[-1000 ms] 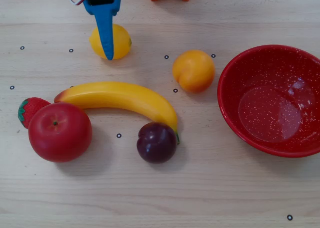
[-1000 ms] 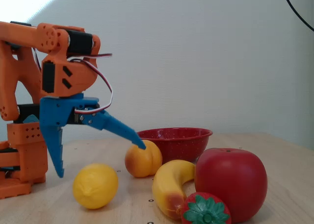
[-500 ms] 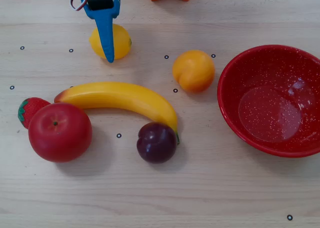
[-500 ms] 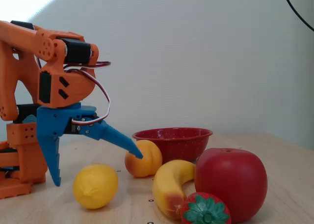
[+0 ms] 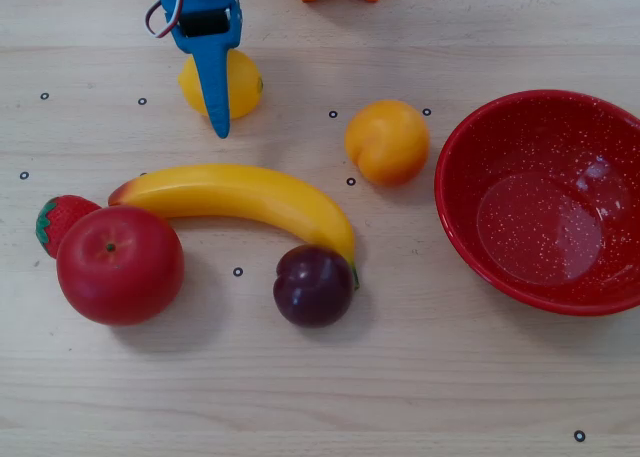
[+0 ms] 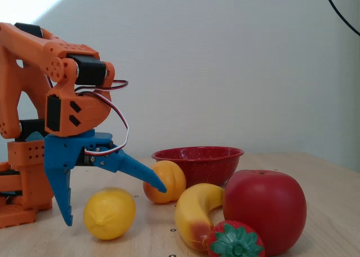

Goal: Put the lemon in the red bowl.

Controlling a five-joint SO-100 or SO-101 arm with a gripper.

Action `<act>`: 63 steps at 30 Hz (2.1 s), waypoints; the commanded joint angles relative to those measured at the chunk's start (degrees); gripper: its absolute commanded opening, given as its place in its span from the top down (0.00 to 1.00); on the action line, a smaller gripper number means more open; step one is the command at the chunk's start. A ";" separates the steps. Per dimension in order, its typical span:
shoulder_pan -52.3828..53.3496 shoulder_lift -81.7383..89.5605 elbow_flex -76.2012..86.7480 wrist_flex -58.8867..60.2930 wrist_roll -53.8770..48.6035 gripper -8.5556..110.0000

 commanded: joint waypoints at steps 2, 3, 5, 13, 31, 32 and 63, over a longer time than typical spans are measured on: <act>2.37 -0.62 -2.46 -1.58 -1.14 0.40; 2.46 -0.97 -2.46 -1.85 -1.14 0.40; 2.72 -1.49 -2.46 -2.55 -1.32 0.40; 3.60 -2.81 -1.58 -4.83 -1.76 0.40; 2.46 -3.43 -1.58 -5.89 -5.54 0.40; 2.37 -3.43 -1.58 -5.80 -5.80 0.40; 1.41 -2.99 -1.41 -4.39 -5.01 0.49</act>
